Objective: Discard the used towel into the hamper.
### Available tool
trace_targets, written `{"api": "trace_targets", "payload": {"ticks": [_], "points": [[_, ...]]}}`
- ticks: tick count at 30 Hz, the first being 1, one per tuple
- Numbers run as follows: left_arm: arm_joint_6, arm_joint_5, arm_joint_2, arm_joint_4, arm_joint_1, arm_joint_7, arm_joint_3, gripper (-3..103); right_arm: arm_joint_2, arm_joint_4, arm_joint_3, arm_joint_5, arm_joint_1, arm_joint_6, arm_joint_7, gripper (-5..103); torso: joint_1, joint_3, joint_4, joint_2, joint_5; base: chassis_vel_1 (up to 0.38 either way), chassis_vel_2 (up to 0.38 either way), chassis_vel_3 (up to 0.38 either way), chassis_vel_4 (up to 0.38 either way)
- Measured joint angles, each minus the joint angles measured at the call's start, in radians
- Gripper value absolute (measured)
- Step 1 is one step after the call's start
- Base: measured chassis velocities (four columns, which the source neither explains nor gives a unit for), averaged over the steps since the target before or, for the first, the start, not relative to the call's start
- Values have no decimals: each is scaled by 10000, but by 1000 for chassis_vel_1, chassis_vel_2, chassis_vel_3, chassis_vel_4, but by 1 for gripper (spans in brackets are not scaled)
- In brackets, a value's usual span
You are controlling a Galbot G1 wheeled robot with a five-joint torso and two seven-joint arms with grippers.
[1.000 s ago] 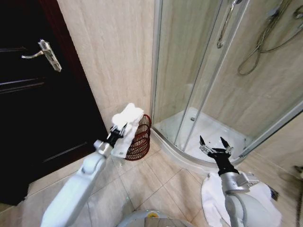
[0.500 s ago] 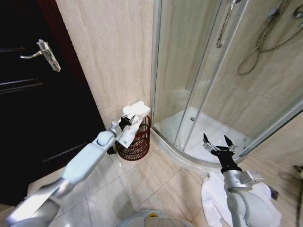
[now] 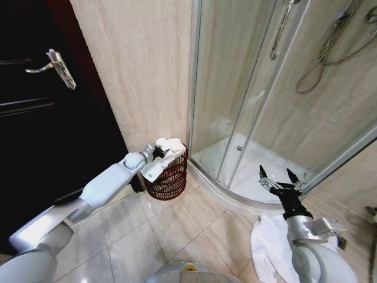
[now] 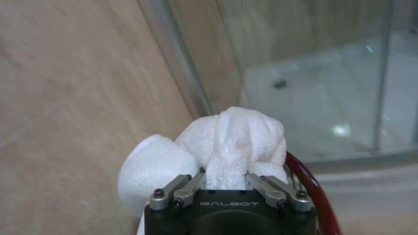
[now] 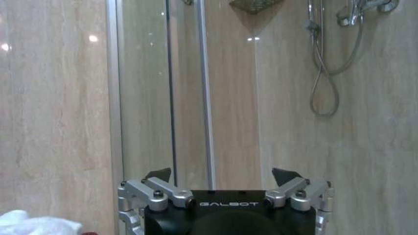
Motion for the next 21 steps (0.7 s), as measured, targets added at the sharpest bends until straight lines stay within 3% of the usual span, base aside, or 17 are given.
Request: {"api": "trace_targets", "payload": {"ticks": [2,4,6,8,15,21], "points": [[697,267,-13,-27,-230,540,26,26,16,40,11,-11,-87,75,22,100,0,0,1,1,2,0,0,0,0],[1004,408,-33,-42,-312,776,12,26,18,60,17,-12,-127,97,30,100,0,0,1,0,1,0,0,0,0],[1569,569,-54,-69,-457,1061,-32,42,18,113,49,-16,-224,135,50,100,0,0,0,1,1,0,0,0,0],[1684,611,-63,-66,-482,1148,-60,42,18,127,54,-17,-241,140,62,100,0,0,0,1,1,0,0,0,0],[1835,535,-8,-63,-439,1354,-263,75,-9,128,65,-22,-206,157,118,100,0,0,0,1,-1,0,0,0,0],[1803,469,118,-66,-374,1389,-313,92,-8,18,50,-34,-153,185,115,100,0,0,1,1,-1,0,0,0,0]]}}
